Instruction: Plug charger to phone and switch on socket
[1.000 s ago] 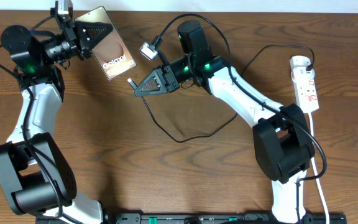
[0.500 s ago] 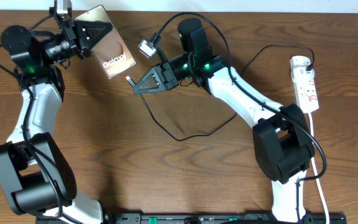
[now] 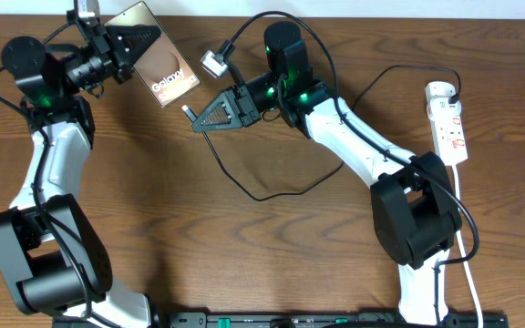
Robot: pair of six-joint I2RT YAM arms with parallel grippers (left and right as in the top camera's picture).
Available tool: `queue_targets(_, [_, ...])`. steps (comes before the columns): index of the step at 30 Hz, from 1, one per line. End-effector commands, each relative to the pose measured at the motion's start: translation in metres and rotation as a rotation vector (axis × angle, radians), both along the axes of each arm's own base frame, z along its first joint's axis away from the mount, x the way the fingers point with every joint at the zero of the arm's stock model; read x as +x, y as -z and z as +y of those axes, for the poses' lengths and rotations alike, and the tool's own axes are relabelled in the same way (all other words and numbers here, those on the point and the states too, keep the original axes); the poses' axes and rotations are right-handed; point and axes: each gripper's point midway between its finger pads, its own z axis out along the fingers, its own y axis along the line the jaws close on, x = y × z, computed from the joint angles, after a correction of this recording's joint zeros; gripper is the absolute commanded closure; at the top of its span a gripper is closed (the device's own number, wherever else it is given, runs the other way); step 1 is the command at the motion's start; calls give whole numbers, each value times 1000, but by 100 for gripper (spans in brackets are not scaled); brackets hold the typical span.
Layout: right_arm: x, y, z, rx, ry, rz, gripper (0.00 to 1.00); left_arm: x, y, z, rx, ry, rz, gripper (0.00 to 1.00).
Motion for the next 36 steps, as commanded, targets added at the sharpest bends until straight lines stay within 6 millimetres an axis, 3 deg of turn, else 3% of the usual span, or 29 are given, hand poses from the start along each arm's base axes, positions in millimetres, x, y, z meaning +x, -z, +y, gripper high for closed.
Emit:
queue_targets(1, [3, -6, -3, -1, 10, 3, 99, -2, -10, -1, 3, 4, -21, 93])
queue_targets(36, [19, -9, -8, -3, 68, -2, 99, -7, -9, -12, 12, 53, -24, 93])
